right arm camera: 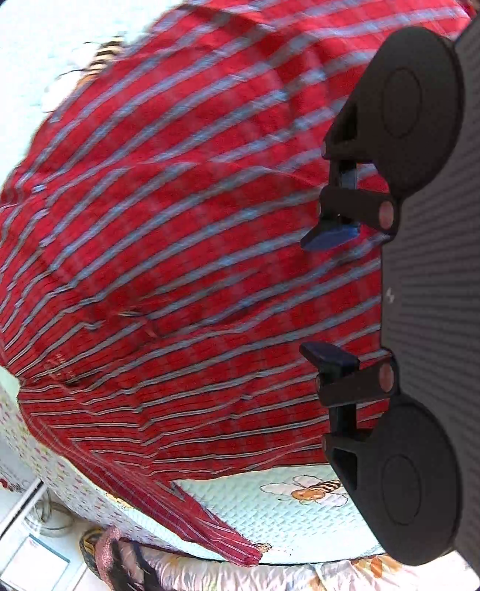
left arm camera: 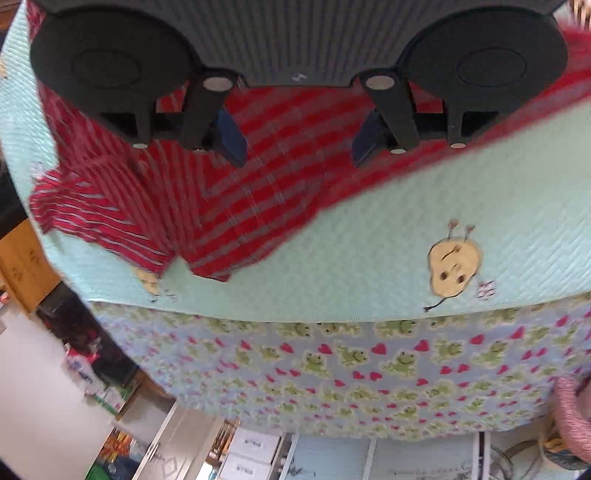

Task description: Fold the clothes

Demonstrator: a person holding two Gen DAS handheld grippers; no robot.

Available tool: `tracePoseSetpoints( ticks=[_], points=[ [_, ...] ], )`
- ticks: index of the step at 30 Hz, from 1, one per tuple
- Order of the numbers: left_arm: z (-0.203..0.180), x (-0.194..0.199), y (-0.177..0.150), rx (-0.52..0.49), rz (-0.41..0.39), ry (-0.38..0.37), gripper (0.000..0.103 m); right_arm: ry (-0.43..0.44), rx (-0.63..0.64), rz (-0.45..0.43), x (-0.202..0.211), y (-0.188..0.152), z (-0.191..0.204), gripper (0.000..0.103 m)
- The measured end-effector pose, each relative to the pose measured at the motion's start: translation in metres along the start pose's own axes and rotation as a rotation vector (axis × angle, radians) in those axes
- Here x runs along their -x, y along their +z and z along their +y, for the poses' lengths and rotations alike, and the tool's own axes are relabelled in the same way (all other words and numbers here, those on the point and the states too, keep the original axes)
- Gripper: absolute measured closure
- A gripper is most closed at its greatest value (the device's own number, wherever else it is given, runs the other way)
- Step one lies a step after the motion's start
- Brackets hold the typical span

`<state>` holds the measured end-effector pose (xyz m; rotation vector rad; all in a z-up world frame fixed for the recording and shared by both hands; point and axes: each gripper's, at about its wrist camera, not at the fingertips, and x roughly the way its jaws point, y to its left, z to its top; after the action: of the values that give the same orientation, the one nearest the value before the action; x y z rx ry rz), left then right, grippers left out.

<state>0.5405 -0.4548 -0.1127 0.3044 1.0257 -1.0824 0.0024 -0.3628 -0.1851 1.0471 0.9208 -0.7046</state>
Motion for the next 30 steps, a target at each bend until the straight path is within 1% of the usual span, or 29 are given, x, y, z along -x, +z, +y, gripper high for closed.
tracePoseSetpoints(
  ticks=[2, 4, 5, 7, 8, 10, 14, 15, 16, 17, 20, 21, 24, 25, 26, 27, 28, 30],
  points=[
    [-0.002, -0.028, 0.012, -0.014, 0.022, -0.011, 0.037, 0.017, -0.051, -0.002, -0.003, -0.015, 0.0, 0.047],
    [-0.012, -0.05, 0.021, -0.083, 0.032, -0.029, 0.037, 0.03, -0.073, 0.0, -0.003, -0.022, 0.0, 0.047],
    [-0.018, -0.059, 0.025, -0.13, 0.034, -0.021, 0.037, 0.033, -0.077, 0.002, -0.004, -0.025, 0.001, 0.047],
    [-0.029, -0.074, 0.032, -0.22, 0.031, 0.036, 0.037, 0.036, -0.068, -0.001, -0.005, -0.024, 0.004, 0.047],
    [-0.028, -0.082, 0.036, -0.225, 0.029, 0.062, 0.037, 0.037, -0.062, -0.002, -0.005, -0.023, 0.005, 0.047],
    [-0.023, -0.093, 0.041, -0.212, 0.028, 0.083, 0.036, 0.038, -0.064, -0.005, -0.006, -0.021, 0.006, 0.047],
    [-0.021, -0.098, 0.027, -0.228, 0.047, 0.094, 0.037, 0.025, -0.107, 0.005, -0.014, -0.019, -0.003, 0.047],
    [-0.02, -0.099, 0.023, -0.233, 0.051, 0.097, 0.044, 0.022, -0.108, 0.011, -0.016, -0.019, -0.003, 0.047],
    [-0.019, -0.1, 0.02, -0.237, 0.056, 0.1, 0.085, 0.018, -0.107, 0.018, -0.018, -0.02, -0.002, 0.047],
    [-0.019, -0.102, 0.016, -0.241, 0.06, 0.103, 0.102, 0.014, -0.106, 0.024, -0.021, -0.02, -0.001, 0.047],
    [-0.017, -0.105, 0.006, -0.254, 0.074, 0.111, 0.102, 0.002, -0.087, 0.032, -0.019, -0.02, 0.001, 0.047],
    [-0.013, -0.1, 0.002, -0.244, 0.063, 0.124, 0.102, -0.001, -0.086, 0.035, -0.02, -0.018, 0.001, 0.047],
    [0.008, -0.064, -0.005, -0.179, -0.009, 0.188, 0.101, -0.002, -0.09, 0.038, -0.02, -0.011, 0.001, 0.047],
    [0.015, -0.058, -0.007, -0.159, -0.011, 0.19, 0.101, 0.0, -0.09, 0.035, -0.02, -0.008, 0.001, 0.047],
    [0.023, -0.055, -0.008, -0.139, 0.006, 0.175, 0.101, 0.005, -0.084, 0.033, -0.021, -0.004, 0.003, 0.047],
    [0.027, -0.057, -0.009, -0.136, 0.026, 0.176, 0.097, 0.011, -0.072, 0.03, -0.021, -0.002, 0.005, 0.047],
    [0.026, -0.063, -0.01, -0.147, 0.049, 0.191, 0.093, 0.015, -0.057, 0.03, -0.022, 0.001, 0.007, 0.047],
    [0.026, -0.075, -0.012, -0.152, 0.096, 0.224, 0.09, 0.014, -0.035, 0.032, -0.024, 0.005, 0.01, 0.047]
  ],
)
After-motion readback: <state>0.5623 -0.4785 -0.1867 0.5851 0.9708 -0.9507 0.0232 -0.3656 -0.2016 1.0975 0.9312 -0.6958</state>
